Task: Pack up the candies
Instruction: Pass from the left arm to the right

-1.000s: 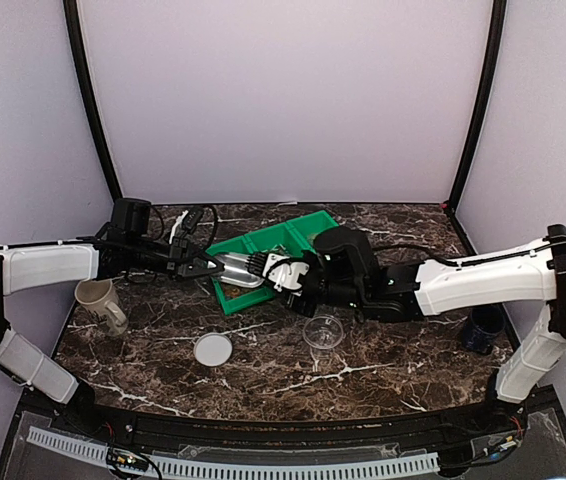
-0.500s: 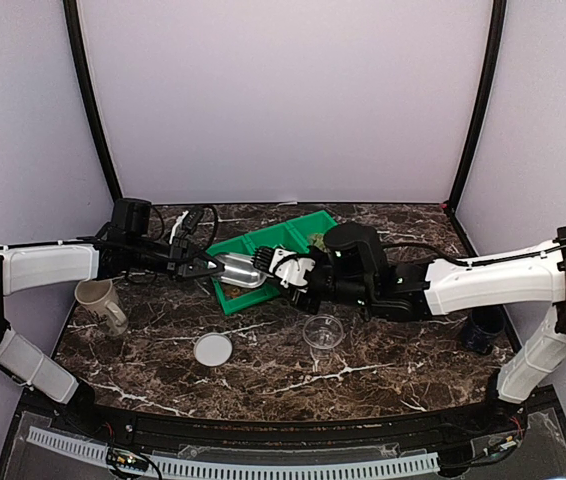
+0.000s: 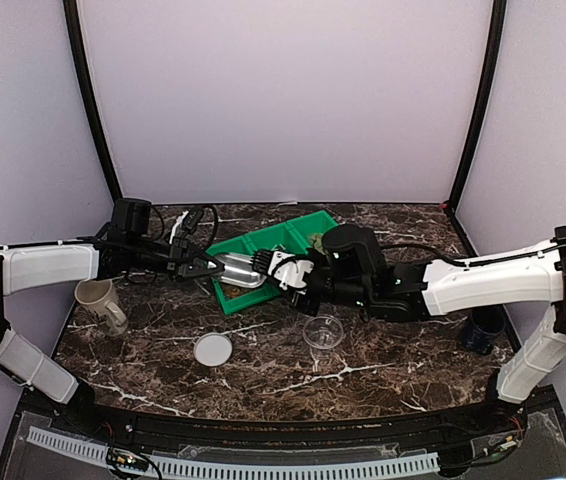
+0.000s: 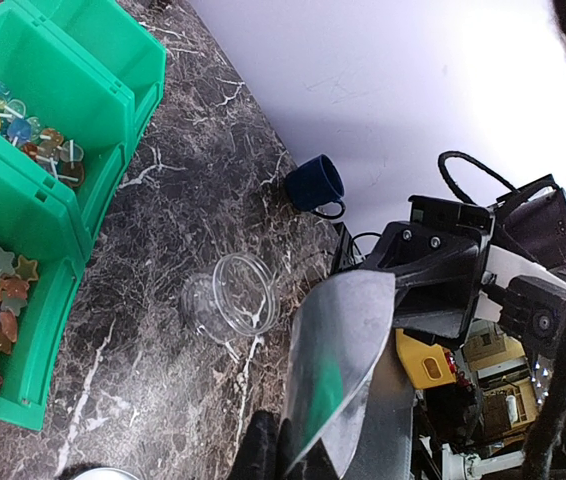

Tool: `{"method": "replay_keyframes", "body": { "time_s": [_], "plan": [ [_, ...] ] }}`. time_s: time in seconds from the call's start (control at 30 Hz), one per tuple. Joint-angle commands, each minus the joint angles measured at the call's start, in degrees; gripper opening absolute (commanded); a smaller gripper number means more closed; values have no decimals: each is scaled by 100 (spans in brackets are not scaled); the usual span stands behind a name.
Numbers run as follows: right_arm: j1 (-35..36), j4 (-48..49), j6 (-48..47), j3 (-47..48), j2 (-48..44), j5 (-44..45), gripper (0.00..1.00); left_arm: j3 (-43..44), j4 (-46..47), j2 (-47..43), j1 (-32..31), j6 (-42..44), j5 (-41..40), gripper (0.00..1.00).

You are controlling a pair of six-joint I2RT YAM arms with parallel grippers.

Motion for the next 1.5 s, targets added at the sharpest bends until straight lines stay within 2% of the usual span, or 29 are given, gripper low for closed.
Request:
{"method": "replay_keyframes", "body": {
  "time_s": [0.0,0.53,0.6,0.7,0.83,0.97,1.2,1.4,1.47],
  "plan": [
    [-42,208,23,180,60,-187,19,-69,146,-94,-26,-45,134,0],
    [-38,522,96,161,62,-264,14,-77,136,-59,-30,-55,119,0],
    [-38,577,137,126,31,-336,0,-75,139,-59,-25,-47,106,0],
    [-53,650,175,74,-32,-210,0,-62,102,-75,-30,-14,49,1],
    [-113,822,293,-131,-163,90,0,-10,-59,-140,-21,138,-89,12],
    [-242,1148,490,-461,-473,208,0,-1,-81,-190,11,172,-153,28],
    [-466,735,809,-428,-751,233,0,67,-294,-288,153,374,-368,64],
    [-716,186,1464,-300,-1053,240,0,422,-1189,-420,239,1057,-1302,94],
    [-797,94,1698,-356,-1230,193,0,545,-1388,-509,247,1290,-1621,97]
  ]
}}
